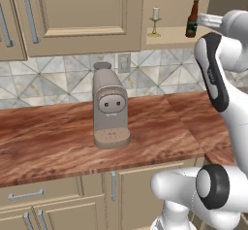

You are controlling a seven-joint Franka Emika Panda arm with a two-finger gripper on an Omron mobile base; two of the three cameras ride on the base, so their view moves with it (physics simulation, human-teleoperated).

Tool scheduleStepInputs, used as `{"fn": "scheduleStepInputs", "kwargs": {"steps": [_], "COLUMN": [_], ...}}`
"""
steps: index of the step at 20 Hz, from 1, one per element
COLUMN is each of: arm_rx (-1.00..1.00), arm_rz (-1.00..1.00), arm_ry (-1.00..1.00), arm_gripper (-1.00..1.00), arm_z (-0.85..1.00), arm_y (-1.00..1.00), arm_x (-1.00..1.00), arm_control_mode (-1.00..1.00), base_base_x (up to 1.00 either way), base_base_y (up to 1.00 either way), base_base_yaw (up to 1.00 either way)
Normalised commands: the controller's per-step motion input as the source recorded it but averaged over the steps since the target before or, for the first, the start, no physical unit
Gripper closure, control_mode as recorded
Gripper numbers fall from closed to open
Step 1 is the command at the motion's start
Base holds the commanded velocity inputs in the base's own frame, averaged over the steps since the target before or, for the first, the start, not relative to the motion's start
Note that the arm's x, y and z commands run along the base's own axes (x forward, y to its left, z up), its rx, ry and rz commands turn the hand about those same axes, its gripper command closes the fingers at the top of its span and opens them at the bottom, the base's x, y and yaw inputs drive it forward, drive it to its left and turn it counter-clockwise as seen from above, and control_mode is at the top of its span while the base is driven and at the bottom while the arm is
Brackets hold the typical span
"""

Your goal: Get the candle and the beer from the cabinet and move them to the dining counter.

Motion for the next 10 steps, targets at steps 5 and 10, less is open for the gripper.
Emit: {"fn": "scheduleStepInputs", "kwargs": {"steps": [5, 10], "arm_rx": [-0.07, -0.02], "arm_rz": [0.00, 0.00], "arm_ry": [0.00, 0.00], "arm_gripper": [-1.00, -1.00], "arm_z": [0.00, 0.00], "arm_y": [0.00, 0.00], "arm_x": [0.13, 0.07], "arm_control_mode": [-1.00, -1.00], "base_base_x": [0.00, 0.00], "base_base_y": [0.00, 0.00], "base_base_yaw": [0.00, 0.00]}}
